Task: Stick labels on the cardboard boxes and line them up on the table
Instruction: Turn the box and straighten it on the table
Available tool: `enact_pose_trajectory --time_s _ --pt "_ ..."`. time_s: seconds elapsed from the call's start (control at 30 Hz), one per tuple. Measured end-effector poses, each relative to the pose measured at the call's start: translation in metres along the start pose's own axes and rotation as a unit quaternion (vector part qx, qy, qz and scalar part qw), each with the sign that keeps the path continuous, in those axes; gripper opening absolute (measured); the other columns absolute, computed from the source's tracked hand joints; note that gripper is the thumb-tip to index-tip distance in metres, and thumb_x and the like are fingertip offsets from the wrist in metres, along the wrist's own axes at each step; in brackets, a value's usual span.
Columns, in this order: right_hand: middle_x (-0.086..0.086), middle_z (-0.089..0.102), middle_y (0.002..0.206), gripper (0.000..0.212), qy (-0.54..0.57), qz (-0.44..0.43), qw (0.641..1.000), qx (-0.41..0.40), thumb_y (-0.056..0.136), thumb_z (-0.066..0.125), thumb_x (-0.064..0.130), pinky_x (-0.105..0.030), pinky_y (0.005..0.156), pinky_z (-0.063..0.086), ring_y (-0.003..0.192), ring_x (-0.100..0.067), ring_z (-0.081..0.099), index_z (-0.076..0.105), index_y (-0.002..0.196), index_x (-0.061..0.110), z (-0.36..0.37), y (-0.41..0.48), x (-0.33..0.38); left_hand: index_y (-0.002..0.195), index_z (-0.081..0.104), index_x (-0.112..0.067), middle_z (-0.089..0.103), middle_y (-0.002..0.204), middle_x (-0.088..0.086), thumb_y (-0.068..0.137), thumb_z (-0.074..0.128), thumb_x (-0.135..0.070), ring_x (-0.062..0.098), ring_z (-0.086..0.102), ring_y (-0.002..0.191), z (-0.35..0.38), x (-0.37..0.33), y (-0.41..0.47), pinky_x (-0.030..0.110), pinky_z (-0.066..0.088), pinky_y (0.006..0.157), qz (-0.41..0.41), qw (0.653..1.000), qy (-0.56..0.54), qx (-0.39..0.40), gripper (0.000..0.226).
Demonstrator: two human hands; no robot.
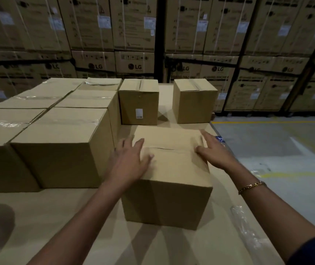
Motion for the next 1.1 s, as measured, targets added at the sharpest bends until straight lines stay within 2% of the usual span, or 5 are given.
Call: enact_pose_trajectory --time_s 0.07,0.17,0.3,0.93,1.1 --pt "-0.003 0.035 0.163 0.057 -0.027 -0.029 0.999 -0.026 0.103 0.053 0.037 -0.039 0.116 0.03 0.147 -0.025 0.033 0.038 0.156 0.023 -0.009 0.021 0.013 0.142 0.046 -0.04 0.051 0.124 -0.014 0.096 0.044 -0.062 0.008 0.049 0.119 -0.014 -0.035 -0.036 0.034 0.048 0.097 0.054 0.992 -0.104 -0.04 0.051" --pt "-0.004 0.045 0.156 0.049 -0.059 -0.036 0.997 -0.018 0.103 0.05 0.045 -0.047 0.116 0.035 0.142 -0.027 0.041 0.05 0.148 0.026 -0.008 0.061 0.023 0.151 0.027 -0.048 0.065 0.095 -0.013 0.095 0.041 -0.069 0.007 0.064 0.096 0.027 -0.099 -0.095 0.034 0.053 0.087 0.11 0.949 -0.245 0.166 0.061" --pt "-0.007 0.061 0.138 0.04 -0.107 -0.033 0.992 0.051 0.103 0.052 0.042 -0.036 0.104 0.043 0.128 -0.026 0.054 0.063 0.135 0.022 0.007 0.1 0.025 0.145 -0.03 -0.056 0.062 0.138 0.005 0.086 0.028 -0.087 0.03 0.057 0.127 0.087 -0.119 -0.116 0.045 0.038 0.112 0.082 0.913 -0.225 0.329 0.088" --pt "-0.006 0.044 0.159 0.055 -0.065 0.081 0.994 -0.045 0.106 0.022 0.058 -0.045 0.11 0.037 0.143 -0.033 0.042 0.022 0.159 0.045 0.029 -0.019 -0.015 0.159 0.013 -0.044 0.043 0.157 0.006 0.102 0.021 -0.063 0.033 0.041 0.142 0.046 0.04 0.038 0.05 0.033 0.114 -0.018 0.983 -0.158 0.089 0.061" --pt "-0.005 0.056 0.148 0.051 -0.075 0.07 0.99 -0.1 0.107 0.025 0.054 -0.043 0.097 0.046 0.13 -0.031 0.054 0.028 0.158 0.045 0.022 -0.015 -0.025 0.161 0.013 -0.036 0.061 0.135 0.009 0.105 0.02 -0.056 0.027 0.059 0.116 0.052 0.027 0.058 0.037 0.047 0.09 0.004 0.992 -0.114 0.062 0.059"
Point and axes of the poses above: each hand's wrist, its own y-axis towards the middle knuckle, its own z-axis out of the palm, x = y × z, the point moved 9 cm from there along y, towards the middle knuckle
